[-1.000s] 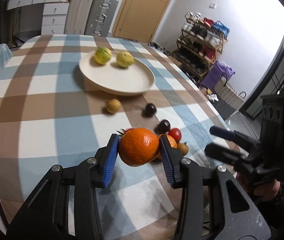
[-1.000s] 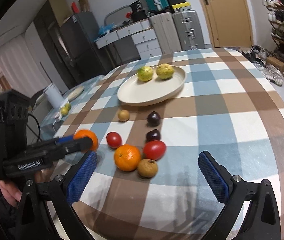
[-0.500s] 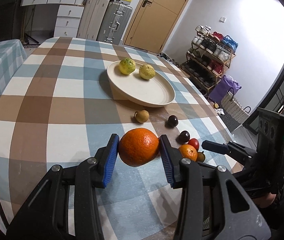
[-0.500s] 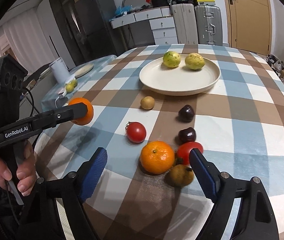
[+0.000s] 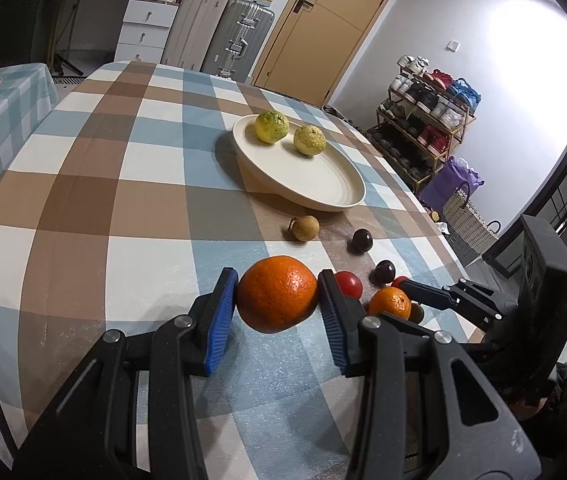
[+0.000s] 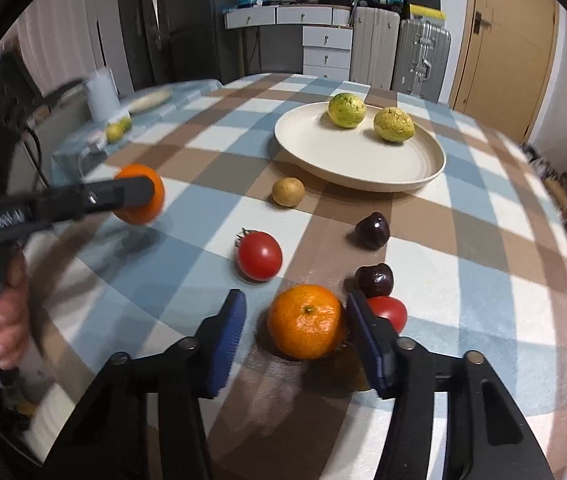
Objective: Organize fruits
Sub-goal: 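Grasp the second mandarin with the right tool while the left tool holds its orange, then lower both mandarins onto the white plate beside the guava and open both tools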
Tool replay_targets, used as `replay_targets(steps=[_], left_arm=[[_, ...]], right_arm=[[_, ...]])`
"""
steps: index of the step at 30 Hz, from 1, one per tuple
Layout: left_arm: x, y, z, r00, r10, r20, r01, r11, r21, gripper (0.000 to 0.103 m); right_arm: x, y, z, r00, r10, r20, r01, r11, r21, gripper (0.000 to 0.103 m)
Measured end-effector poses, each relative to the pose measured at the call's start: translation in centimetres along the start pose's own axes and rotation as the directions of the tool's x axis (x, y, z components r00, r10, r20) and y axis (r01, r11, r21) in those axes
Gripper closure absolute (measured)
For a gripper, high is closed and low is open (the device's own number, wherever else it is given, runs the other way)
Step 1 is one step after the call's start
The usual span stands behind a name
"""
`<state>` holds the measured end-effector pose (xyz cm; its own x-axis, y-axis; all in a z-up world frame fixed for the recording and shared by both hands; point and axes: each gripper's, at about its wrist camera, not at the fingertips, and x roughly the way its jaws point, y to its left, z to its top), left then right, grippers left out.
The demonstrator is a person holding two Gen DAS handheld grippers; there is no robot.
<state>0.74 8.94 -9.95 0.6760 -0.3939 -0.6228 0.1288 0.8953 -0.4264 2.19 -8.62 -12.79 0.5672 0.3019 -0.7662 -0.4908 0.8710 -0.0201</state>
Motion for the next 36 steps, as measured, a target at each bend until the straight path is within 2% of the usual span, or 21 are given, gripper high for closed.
replay_targets(steps=[3, 4, 7, 12, 16, 21, 25, 30, 36], left_arm=[[0.1, 0.2, 0.0, 1.0, 0.002, -0.002, -0.002, 1.0, -0.004, 0.065], [0.1, 0.2, 0.0, 1.0, 0.002, -0.003, -0.002, 1.0, -0.005, 0.065], [0.2, 0.2, 0.0, 1.0, 0.003, -0.003, -0.003, 1.0, -0.001, 0.065], [0.3, 0.0, 0.0, 1.0, 0.008, -0.004, -0.008, 1.0, 0.007, 0.065], [0.3, -0.5, 0.3, 1.0, 0.022, -0.004, -0.022, 1.0, 0.014, 0.065], [0.8, -1.2, 1.2, 1.0, 0.026, -0.008, -0.026, 0.999, 0.035, 0.065], [1.3, -1.7, 2.5, 1.0, 0.028, -0.006, -0.028, 0.999, 0.045, 0.065], [2.2, -2.3, 4.7, 1.0, 0.029, 0.0, -0.029, 0.998, 0.064, 0.065], [3.8, -2.1, 8.4, 1.0, 0.029, 0.003, -0.029, 0.998, 0.053, 0.065]], right_arm=[[0.2, 0.8, -0.3, 0.998, -0.068, 0.008, 0.068, 0.996, -0.061, 0.061], [0.2, 1.0, -0.4, 0.996, -0.084, 0.014, 0.085, 0.993, -0.083, 0.061], [0.2, 0.9, -0.4, 0.996, -0.083, 0.024, 0.085, 0.992, -0.093, 0.062], [-0.3, 0.0, -0.3, 0.998, -0.032, 0.048, 0.034, 0.999, -0.038, 0.062], [-1.5, -0.6, 0.0, 0.994, 0.038, 0.101, -0.038, 0.999, -0.001, 0.062], [-3.6, -1.8, 0.4, 0.973, 0.117, 0.199, -0.131, 0.989, 0.06, 0.062], [-4.7, -2.6, 0.9, 0.956, 0.147, 0.255, -0.172, 0.982, 0.08, 0.062], [-5.1, -4.3, 2.0, 0.937, 0.182, 0.299, -0.226, 0.966, 0.123, 0.062], [-4.8, -6.6, 4.5, 0.924, 0.2, 0.327, -0.255, 0.957, 0.135, 0.062]])
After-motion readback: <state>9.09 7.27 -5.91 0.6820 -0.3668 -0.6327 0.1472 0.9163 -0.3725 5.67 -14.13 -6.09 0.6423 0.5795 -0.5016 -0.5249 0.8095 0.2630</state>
